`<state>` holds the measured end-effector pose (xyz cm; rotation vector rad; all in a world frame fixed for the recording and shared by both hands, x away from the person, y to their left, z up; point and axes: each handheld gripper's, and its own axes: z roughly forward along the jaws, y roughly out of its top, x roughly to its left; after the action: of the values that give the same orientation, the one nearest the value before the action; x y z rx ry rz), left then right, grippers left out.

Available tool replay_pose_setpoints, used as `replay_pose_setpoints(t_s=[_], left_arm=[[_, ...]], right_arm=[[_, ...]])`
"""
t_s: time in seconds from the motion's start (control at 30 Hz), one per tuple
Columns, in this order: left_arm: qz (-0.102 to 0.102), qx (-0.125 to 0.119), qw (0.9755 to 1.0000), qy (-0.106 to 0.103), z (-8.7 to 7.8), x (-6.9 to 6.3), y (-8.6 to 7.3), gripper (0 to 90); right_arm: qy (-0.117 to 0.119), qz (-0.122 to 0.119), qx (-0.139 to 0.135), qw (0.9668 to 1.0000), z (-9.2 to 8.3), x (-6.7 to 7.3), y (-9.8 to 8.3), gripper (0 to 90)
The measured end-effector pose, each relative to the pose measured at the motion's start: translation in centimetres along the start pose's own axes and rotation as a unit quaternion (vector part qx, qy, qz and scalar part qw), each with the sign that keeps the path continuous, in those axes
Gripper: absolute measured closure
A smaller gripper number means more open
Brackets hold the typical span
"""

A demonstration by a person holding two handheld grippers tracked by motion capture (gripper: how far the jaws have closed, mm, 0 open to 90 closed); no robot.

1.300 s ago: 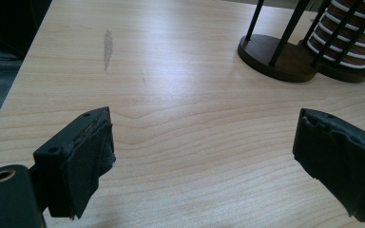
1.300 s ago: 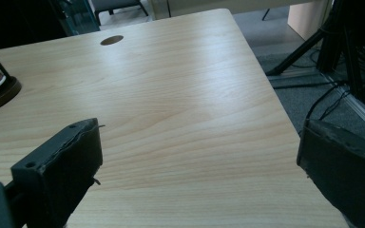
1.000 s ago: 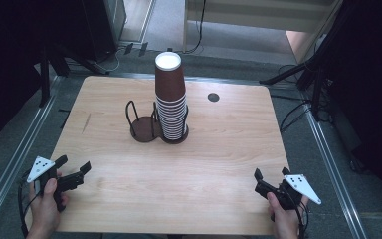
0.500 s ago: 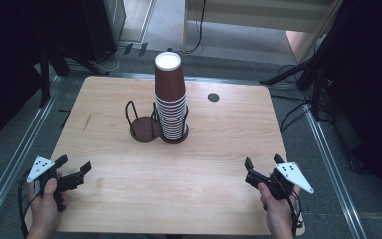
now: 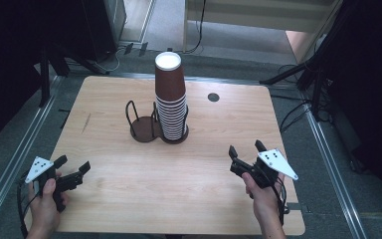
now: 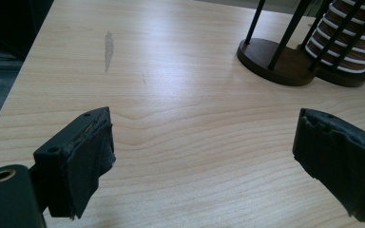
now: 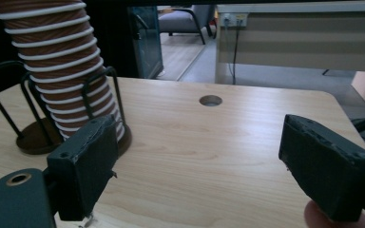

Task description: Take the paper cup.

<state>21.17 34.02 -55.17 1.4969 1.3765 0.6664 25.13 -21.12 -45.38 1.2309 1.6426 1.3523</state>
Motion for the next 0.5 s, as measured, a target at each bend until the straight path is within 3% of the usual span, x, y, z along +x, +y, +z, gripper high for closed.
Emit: replay_pose_setpoints(t_s=[0.5], left_arm=[[0.000,-0.001,1.0000,-0.005,0.0,0.0,0.0,7.1]], right_arm=[[0.028,-0.018,-0.011,0.9994,1.8,3.0,2.1,12.7]])
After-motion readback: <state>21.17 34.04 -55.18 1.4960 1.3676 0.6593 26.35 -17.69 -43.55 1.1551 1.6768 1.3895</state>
